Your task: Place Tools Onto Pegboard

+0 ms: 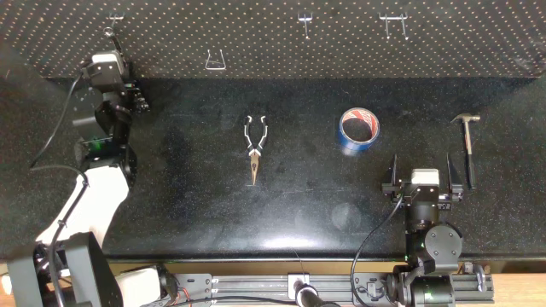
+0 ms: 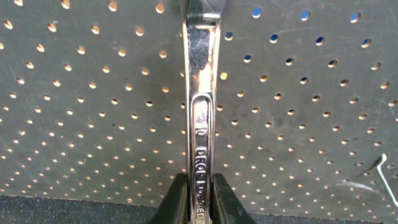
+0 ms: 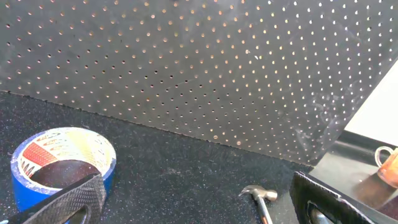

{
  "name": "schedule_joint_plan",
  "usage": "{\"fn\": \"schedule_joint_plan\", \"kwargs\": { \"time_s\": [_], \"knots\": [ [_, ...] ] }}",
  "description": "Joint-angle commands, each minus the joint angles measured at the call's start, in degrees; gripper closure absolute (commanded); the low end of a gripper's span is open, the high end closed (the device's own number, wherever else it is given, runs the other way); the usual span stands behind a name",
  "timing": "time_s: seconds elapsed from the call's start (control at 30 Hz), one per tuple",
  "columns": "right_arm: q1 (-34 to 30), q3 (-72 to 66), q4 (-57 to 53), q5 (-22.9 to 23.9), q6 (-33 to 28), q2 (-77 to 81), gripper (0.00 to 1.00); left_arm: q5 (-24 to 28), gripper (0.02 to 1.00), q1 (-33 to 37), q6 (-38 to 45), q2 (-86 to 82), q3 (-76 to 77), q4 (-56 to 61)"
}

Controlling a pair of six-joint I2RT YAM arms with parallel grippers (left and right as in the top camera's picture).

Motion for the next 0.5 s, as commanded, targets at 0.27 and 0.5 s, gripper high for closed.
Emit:
{"fn": "schedule_joint_plan", "kwargs": {
  "time_s": [0.27,0.5],
  "knots": [
    [-0.24,-0.11,-0.52,1.14,-0.57,-0.15,0.025,0.63,0.417,-0.17,1.18,0.90,1.92,0.79],
    [-0.24,-0.11,-0.52,1.14,-0.57,-0.15,0.025,0.66,0.023,-0.31,1.16,0.90,1.92,0.85]
  ]
}}
